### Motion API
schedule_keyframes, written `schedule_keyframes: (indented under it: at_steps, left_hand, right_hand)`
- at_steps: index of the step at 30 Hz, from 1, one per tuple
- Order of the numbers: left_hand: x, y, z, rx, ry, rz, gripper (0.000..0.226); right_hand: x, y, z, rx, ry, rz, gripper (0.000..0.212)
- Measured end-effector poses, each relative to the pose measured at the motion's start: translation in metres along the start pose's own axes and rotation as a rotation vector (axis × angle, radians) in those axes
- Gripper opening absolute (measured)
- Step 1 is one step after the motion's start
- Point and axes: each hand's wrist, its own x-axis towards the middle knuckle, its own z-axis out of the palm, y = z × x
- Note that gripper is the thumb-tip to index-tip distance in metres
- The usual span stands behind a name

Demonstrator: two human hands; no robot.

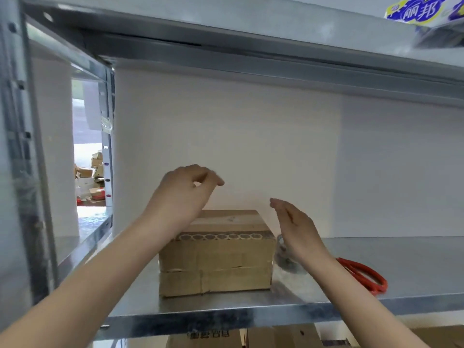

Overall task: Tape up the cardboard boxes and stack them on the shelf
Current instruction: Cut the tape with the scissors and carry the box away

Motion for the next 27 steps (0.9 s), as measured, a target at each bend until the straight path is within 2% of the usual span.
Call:
schedule_keyframes:
  at_steps: [2,4,6,8,12,14,16,19,23,27]
  left_hand:
    - [-0.024,-0.024,-0.005,-0.05,0.004,-0.095,0.03]
    - [-0.039,-0.042,0.0,-0.083,-0.05,-0.18,0.03]
    - [-0.046,-0.049,0.001,-0.221,-0.038,-0.241,0.039]
    - [-0.054,-0.054,0.001,-0.405,0.02,-0.301,0.043]
    - [-0.076,-0.061,0.012,-0.716,0.13,-0.519,0.03]
    - [-0.084,-0.054,0.013,-0.725,0.131,-0.566,0.023]
    - [-0.087,-0.046,0.011,-0.731,0.123,-0.568,0.031]
    - [-0.095,-0.03,0.005,-0.732,0.141,-0.663,0.035]
    - [-0.121,-0.01,-0.012,-0.745,0.2,-0.659,0.031]
    - [-0.179,0.014,-0.018,-0.714,0.291,-0.547,0.031]
  right_hand:
    - [-0.012,-0.021,0.015,0.424,-0.151,0.161,0.036]
    - [-0.022,-0.022,0.03,0.624,-0.262,0.226,0.037]
    - [-0.027,-0.018,0.036,0.838,-0.255,0.311,0.048]
    - [-0.027,-0.012,0.036,0.937,-0.272,0.343,0.046]
    - [-0.029,-0.017,0.038,0.911,-0.264,0.347,0.03]
    - [-0.033,-0.024,0.04,0.898,-0.225,0.367,0.027]
    - [-0.036,-0.029,0.04,0.871,-0.17,0.395,0.024]
    - [-0.041,-0.037,0.036,0.806,-0.163,0.404,0.027]
    - [-0.075,-0.046,0.028,0.742,-0.24,0.318,0.037]
    - [-0.132,-0.044,0.013,0.843,-0.281,0.291,0.048]
